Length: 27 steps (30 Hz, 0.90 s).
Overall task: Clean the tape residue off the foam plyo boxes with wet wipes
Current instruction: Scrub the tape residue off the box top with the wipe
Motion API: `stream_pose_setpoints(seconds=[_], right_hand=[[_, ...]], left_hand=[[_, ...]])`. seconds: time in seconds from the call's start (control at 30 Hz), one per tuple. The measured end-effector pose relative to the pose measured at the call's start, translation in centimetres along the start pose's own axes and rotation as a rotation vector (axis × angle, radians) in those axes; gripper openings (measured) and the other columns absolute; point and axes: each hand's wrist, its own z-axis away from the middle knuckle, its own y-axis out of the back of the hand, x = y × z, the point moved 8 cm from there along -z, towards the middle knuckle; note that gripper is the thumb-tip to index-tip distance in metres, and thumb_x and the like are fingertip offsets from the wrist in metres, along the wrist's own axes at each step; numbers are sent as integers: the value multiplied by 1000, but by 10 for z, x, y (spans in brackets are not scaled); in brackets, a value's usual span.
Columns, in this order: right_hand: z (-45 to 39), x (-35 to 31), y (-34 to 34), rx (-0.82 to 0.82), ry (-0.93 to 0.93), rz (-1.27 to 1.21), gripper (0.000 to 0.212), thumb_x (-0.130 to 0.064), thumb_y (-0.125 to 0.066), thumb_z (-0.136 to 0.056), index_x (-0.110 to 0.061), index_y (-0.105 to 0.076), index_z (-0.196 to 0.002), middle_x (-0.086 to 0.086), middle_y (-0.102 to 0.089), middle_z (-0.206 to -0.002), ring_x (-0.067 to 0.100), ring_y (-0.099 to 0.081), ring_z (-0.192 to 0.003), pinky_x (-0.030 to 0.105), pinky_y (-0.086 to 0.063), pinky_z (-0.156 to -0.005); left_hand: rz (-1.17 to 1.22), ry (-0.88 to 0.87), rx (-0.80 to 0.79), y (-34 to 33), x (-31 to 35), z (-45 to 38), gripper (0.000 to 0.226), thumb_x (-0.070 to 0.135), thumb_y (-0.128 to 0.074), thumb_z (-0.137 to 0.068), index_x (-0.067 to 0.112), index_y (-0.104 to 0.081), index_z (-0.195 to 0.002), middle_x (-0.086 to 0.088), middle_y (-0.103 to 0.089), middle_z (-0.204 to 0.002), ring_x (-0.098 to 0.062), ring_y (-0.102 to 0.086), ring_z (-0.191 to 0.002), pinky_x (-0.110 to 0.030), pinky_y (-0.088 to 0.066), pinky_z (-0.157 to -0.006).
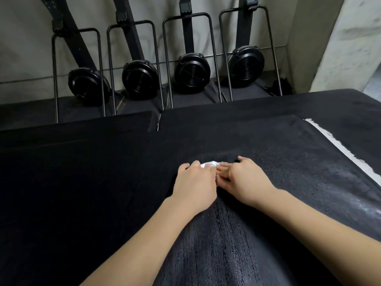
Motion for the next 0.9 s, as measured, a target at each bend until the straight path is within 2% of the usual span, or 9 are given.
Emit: stream_pose_setpoints(seconds=[0.13,0.23,0.33,0.4,0.53,0.63,0.73,0.8,0.9], right_hand=[[-48,24,-2,-7,-75,43,43,-42,-37,-100,-26,-77,-109,-5,-74,-115,18,-65,-115,38,-24,-116],[-83,39,0,4,-140,30,39,-38,-43,-100,-23,-78,-105,0,-74,-112,23,-65,-114,37,-28,-114],[-101,50,5,4,-201,-13,36,-35,-47,-101,-19,-79,-101,5,-73,-101,30,-64,-101,33,-38,-102],[-105,55,2,1,-218,-53,38,-34,-47,-100,-14,-79,-93,8,-71,-88,31,-61,-88,31,-42,-96],[-95,55,-1,1,-235,-145,54,-50,-37,-87,-15,-77,-84,6,-74,-84,29,-70,-92,42,-56,-84],[-71,41,4,-20,-173,-69,41,-41,-47,-97,-16,-78,-86,6,-72,-80,33,-67,-83,48,-49,-95],[-44,21,6,-19,-49,-18,36,-35,-49,-102,-20,-80,-97,-1,-76,-103,26,-69,-100,44,-32,-114],[-42,21,4,-21,-30,-9,37,-37,-46,-103,-23,-80,-99,-5,-75,-111,22,-68,-108,42,-28,-117],[-58,28,1,-38,-51,7,40,-39,-44,-103,-21,-80,-100,-1,-75,-105,23,-68,-103,41,-29,-115]], left_hand=[[6,29,-39,-13,-21,-48,40,30,-31,-104,25,-53,-137,2,-62,-114,-20,-46,-116,-44,-22,-116],[22,40,-41,-19,-33,-88,40,27,-33,-102,29,-54,-136,3,-61,-119,-21,-43,-120,-47,-18,-118],[53,68,-63,-24,-41,-117,40,25,-35,-100,30,-54,-134,3,-62,-120,-22,-42,-121,-47,-19,-116],[44,68,-69,-26,-42,-124,39,24,-36,-99,30,-53,-134,2,-62,-117,-22,-43,-117,-44,-25,-110],[9,59,-18,-22,-37,-109,35,25,-35,-101,27,-57,-128,3,-62,-108,-18,-34,-91,-35,-26,-81],[20,41,-7,-15,-27,-82,34,26,-35,-101,23,-60,-124,2,-62,-102,-19,-41,-94,-35,-28,-78],[20,7,-6,-9,-20,-54,33,29,-35,-104,21,-59,-124,0,-57,-95,-21,-45,-93,-36,-35,-82],[15,13,0,-5,-20,-46,34,30,-33,-104,22,-56,-127,-1,-59,-102,-20,-44,-93,-37,-37,-85],[30,33,-2,-4,-24,-60,37,30,-32,-105,25,-54,-134,-1,-61,-114,-20,-44,-95,-34,-32,-86]])
